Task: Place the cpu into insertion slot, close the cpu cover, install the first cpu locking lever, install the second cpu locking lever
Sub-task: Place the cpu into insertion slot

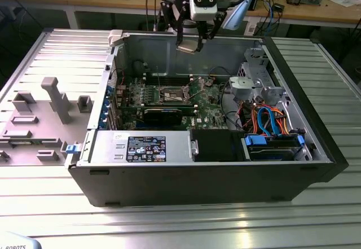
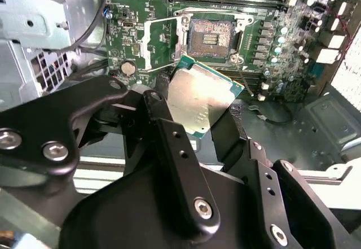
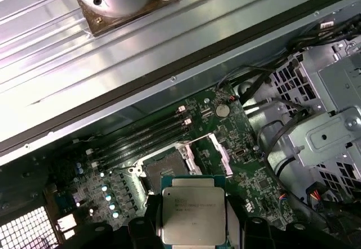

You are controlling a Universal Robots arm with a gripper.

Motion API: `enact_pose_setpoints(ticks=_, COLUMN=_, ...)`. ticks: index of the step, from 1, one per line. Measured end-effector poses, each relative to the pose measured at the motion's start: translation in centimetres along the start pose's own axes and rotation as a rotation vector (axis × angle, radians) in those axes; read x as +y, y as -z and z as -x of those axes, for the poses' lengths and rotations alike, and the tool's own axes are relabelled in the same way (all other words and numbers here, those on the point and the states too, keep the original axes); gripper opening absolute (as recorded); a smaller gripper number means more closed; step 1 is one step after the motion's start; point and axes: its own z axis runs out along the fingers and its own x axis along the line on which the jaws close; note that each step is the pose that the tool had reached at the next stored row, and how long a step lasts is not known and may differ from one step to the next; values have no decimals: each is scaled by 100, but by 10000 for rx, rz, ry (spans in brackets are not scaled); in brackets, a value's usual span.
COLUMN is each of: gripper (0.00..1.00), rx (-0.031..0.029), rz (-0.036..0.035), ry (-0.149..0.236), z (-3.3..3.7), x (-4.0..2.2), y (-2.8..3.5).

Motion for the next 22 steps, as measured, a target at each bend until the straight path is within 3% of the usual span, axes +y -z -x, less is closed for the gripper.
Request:
enact_pose_setpoints(ticks=7, gripper=54, rx=-96, rz=21, ry=-1070, z=0, x=0, y=-2)
enact_pose_setpoints(ticks=13, gripper=54, rx=-203, rz=45, ry=-2264, z=0, x=0, y=-4)
enact_pose_setpoints(ticks=22, gripper=54, rx=-217, rz=47, ry=-2422, z=0, x=0, y=-4)
